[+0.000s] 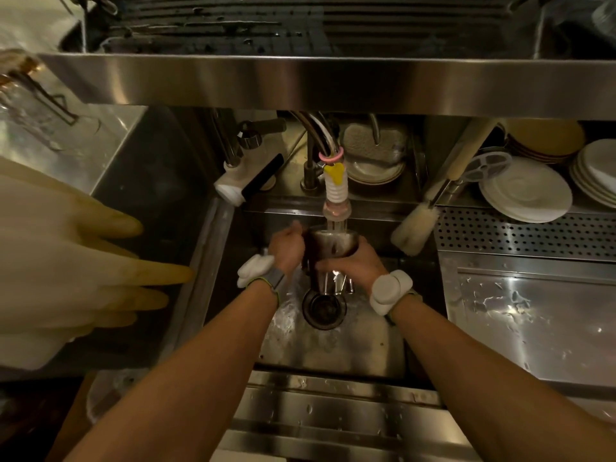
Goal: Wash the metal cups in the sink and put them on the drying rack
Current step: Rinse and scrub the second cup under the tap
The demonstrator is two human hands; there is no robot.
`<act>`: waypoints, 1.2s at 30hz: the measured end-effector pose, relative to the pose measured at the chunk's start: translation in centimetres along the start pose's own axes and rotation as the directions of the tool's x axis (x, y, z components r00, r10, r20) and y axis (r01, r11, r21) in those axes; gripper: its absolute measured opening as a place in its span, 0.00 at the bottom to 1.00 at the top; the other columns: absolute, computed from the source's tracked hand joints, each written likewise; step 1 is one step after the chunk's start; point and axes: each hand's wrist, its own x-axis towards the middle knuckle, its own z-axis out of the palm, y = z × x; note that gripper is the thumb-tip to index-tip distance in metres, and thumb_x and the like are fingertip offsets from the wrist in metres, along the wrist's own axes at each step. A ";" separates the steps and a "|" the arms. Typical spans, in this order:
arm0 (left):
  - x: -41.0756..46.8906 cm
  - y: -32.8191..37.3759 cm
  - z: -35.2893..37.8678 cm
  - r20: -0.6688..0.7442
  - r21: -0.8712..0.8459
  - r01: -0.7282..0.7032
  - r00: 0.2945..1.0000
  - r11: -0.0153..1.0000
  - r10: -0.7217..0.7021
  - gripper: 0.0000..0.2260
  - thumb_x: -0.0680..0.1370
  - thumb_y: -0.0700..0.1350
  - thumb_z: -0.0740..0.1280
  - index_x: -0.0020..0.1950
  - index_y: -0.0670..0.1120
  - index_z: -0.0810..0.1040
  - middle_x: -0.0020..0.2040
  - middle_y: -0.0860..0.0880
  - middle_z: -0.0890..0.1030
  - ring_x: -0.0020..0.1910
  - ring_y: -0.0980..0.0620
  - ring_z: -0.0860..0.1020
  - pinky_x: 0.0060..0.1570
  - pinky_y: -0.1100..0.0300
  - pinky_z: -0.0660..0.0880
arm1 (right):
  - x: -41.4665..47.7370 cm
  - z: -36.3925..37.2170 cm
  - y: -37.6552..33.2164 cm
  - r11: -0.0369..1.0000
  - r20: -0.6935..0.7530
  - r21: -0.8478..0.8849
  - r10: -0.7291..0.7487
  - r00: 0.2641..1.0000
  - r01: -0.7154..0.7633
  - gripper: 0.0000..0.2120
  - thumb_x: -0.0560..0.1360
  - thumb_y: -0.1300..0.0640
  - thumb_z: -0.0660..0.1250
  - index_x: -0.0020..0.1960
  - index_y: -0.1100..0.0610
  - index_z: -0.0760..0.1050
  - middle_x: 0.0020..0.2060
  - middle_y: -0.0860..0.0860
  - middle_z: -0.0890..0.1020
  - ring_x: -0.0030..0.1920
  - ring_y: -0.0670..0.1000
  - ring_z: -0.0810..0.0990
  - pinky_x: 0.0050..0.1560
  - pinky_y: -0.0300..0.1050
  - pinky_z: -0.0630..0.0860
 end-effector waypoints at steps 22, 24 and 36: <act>0.1 -1.2 -2.3 0.037 0.102 -0.070 0.997 0.992 0.066 0.25 0.82 0.57 0.52 0.59 0.41 0.80 0.61 0.38 0.79 0.62 0.40 0.76 0.66 0.47 0.70 | -1.4 -0.4 -0.6 0.959 -0.136 -0.175 -0.247 0.959 0.222 0.49 0.57 0.62 0.82 0.72 0.55 0.60 0.63 0.52 0.76 0.59 0.49 0.74 0.55 0.38 0.69; 0.4 -1.0 -2.2 0.041 0.122 -0.081 0.996 0.989 0.077 0.26 0.82 0.57 0.52 0.58 0.40 0.80 0.60 0.38 0.80 0.61 0.39 0.76 0.64 0.47 0.71 | -1.4 0.3 -0.3 0.947 -0.087 -0.200 -0.274 0.958 0.253 0.50 0.57 0.62 0.82 0.72 0.55 0.60 0.62 0.51 0.76 0.60 0.49 0.75 0.56 0.38 0.70; 0.3 -0.6 -2.3 0.028 0.204 -0.088 0.996 0.975 0.084 0.28 0.82 0.57 0.49 0.57 0.36 0.77 0.61 0.35 0.77 0.61 0.36 0.75 0.65 0.46 0.68 | -1.1 0.4 -0.8 0.956 -0.039 -0.202 -0.227 0.973 0.215 0.49 0.56 0.61 0.82 0.72 0.55 0.61 0.61 0.50 0.76 0.61 0.49 0.74 0.58 0.40 0.70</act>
